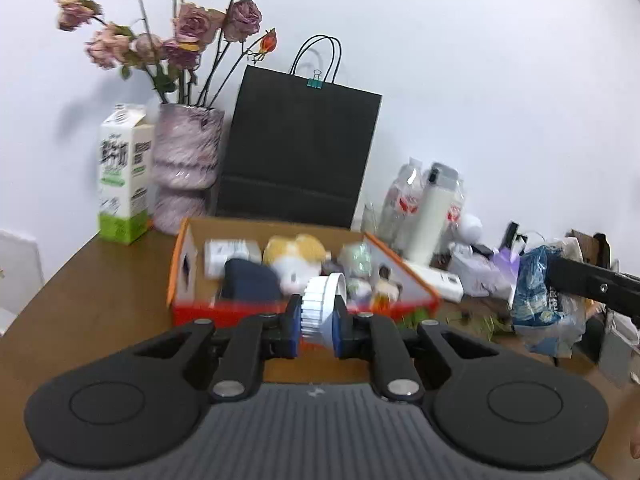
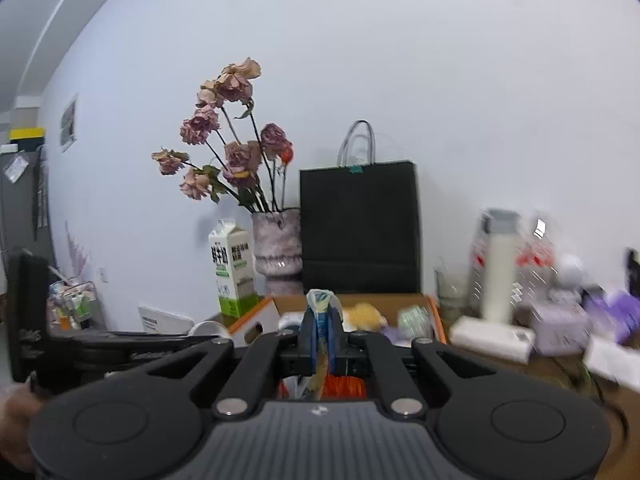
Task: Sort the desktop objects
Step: 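Carry the brush head and blue packet into the box and release both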
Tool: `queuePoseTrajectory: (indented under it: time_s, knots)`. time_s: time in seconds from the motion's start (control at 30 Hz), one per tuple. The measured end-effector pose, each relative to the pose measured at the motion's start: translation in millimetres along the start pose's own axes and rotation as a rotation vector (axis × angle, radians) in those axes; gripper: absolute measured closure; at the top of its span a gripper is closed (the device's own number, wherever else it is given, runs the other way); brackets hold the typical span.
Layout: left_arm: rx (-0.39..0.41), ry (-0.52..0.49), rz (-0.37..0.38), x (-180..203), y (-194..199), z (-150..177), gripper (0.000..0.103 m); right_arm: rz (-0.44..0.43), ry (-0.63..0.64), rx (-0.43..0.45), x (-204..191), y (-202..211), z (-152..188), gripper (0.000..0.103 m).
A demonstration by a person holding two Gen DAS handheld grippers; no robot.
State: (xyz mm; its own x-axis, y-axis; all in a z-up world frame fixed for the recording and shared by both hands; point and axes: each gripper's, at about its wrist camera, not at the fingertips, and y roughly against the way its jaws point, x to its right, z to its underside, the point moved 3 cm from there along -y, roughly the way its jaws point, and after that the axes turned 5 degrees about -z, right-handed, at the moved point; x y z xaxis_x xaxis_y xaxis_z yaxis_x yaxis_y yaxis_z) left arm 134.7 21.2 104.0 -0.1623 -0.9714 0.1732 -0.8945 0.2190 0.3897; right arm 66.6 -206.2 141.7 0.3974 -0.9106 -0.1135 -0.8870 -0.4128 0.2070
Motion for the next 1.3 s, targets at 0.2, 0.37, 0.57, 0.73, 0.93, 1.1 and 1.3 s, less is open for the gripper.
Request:
queuePoseTrajectory:
  time_s: [0.2, 0.37, 0.57, 0.73, 0.93, 1.1, 1.3]
  knots:
    - [-0.1, -0.034, -0.018, 2.7, -87.7, -42.7, 0.088, -0.052, -0.036, -0.157, 40.4, -119.0, -30.4, 0.098]
    - [-0.275, -0.083, -0.046, 6.7, -157.6, -39.9, 0.076, -0.027, -0.05, -0.373, 66.0, -225.4, -9.2, 0.091]
    - [-0.266, -0.055, -0.088, -7.5, -174.7, -37.5, 0.03, 0.014, -0.26, -0.598, 100.8, -290.8, 37.8, 0.071]
    - [-0.23, -0.088, -0.125, -10.5, -173.6, -55.5, 0.009, 0.046, -0.203, -0.554, 98.5, -283.8, 20.4, 0.05]
    - [-0.319, -0.126, -0.31, -17.9, -178.5, -58.3, 0.0, 0.206, -0.024, -0.553, 89.6, -275.4, -6.1, 0.021]
    - [-0.304, -0.091, -0.316, -22.0, -156.4, -46.1, 0.0, 0.178, -0.01, -0.481, 76.5, -245.9, -13.9, 0.015]
    - [-0.27, -0.105, -0.313, -8.9, -114.5, -21.2, 0.0, 0.152, -0.072, -0.425, 63.0, -207.4, -7.8, 0.015]
